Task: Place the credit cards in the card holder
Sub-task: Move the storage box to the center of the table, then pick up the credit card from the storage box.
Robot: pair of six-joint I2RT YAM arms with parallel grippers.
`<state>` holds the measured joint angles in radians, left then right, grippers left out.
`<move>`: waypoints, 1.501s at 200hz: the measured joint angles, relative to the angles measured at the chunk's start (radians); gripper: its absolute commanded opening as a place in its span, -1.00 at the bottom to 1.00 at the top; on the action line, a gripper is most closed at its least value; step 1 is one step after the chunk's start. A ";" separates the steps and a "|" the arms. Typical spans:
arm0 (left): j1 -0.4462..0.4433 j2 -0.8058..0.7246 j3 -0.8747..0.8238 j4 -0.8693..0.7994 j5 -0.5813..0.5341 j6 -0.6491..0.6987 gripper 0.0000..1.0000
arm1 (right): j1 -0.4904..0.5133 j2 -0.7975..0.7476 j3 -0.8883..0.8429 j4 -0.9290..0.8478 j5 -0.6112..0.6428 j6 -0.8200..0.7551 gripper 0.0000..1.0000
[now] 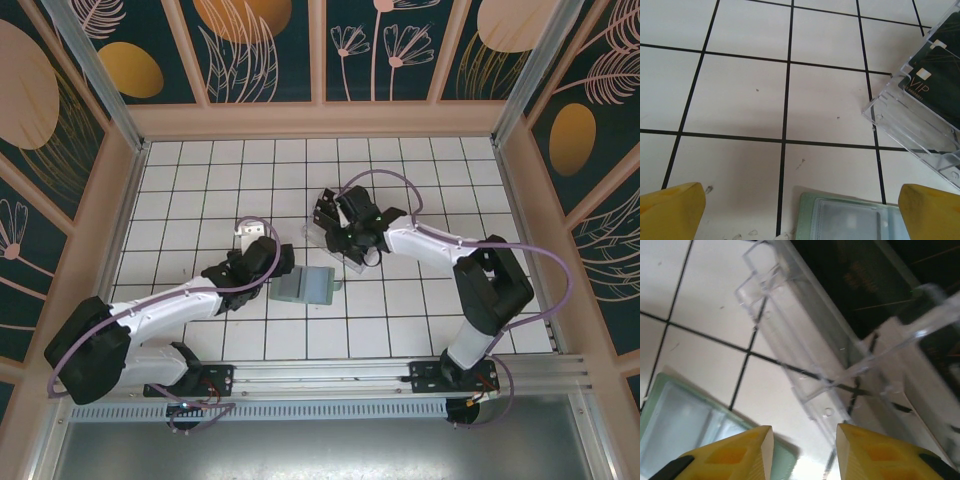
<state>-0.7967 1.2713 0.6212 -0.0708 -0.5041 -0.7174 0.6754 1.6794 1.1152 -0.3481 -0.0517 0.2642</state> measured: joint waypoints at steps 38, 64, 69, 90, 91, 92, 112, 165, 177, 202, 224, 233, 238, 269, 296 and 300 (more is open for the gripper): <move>0.000 0.002 0.000 0.007 0.007 0.000 0.97 | -0.051 0.000 0.000 0.000 0.019 -0.010 -0.24; 0.000 0.002 0.000 0.014 0.007 0.000 0.97 | -0.053 0.000 0.000 0.000 0.024 -0.023 -0.24; 0.000 0.002 0.000 0.015 0.007 0.000 0.97 | -0.053 0.000 0.000 0.000 0.024 -0.024 -0.24; 0.000 0.002 0.000 0.015 0.008 0.000 0.97 | -0.053 0.000 -0.001 0.000 0.024 -0.031 -0.23; 0.000 0.002 0.000 0.016 0.008 0.000 0.97 | -0.052 0.000 -0.001 0.000 0.024 -0.031 -0.24; 0.000 0.002 0.000 0.015 0.008 0.000 0.97 | -0.052 0.000 -0.001 0.000 0.024 -0.031 -0.24; 0.000 0.003 0.000 0.019 0.008 0.000 0.97 | -0.051 0.000 -0.003 -0.001 0.024 -0.040 -0.23; 0.000 0.024 0.000 0.031 0.015 0.000 0.97 | -0.019 0.001 -0.010 -0.031 0.056 -0.068 -0.25; 0.000 0.027 0.000 0.034 0.020 0.000 0.97 | -0.006 0.003 -0.010 -0.042 0.074 -0.077 -0.26; 0.000 0.031 0.000 0.040 0.026 0.000 0.97 | 0.019 0.015 -0.010 -0.062 0.115 -0.090 -0.32; 0.000 0.031 0.000 0.042 0.026 0.000 0.97 | 0.033 0.029 -0.010 -0.081 0.148 -0.105 -0.37; 0.000 0.031 0.000 0.042 0.026 0.000 0.97 | 0.037 0.034 -0.010 -0.085 0.161 -0.108 -0.37; 0.000 0.031 0.000 0.043 0.026 0.000 0.97 | 0.039 0.036 -0.009 -0.088 0.168 -0.111 -0.37; 0.000 0.031 0.000 0.045 0.026 0.000 0.97 | 0.051 0.037 -0.005 -0.105 0.206 -0.122 -0.35; 0.000 0.031 0.000 0.045 0.026 0.000 0.97 | 0.058 0.037 0.011 -0.109 0.236 -0.130 -0.34; 0.000 0.031 0.000 0.045 0.026 0.000 0.97 | 0.058 0.036 0.014 -0.109 0.239 -0.132 -0.34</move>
<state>-0.7963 1.3025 0.6209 -0.0261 -0.4778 -0.7174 0.7330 1.7157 1.1294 -0.4576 0.1875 0.1326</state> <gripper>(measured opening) 0.985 0.328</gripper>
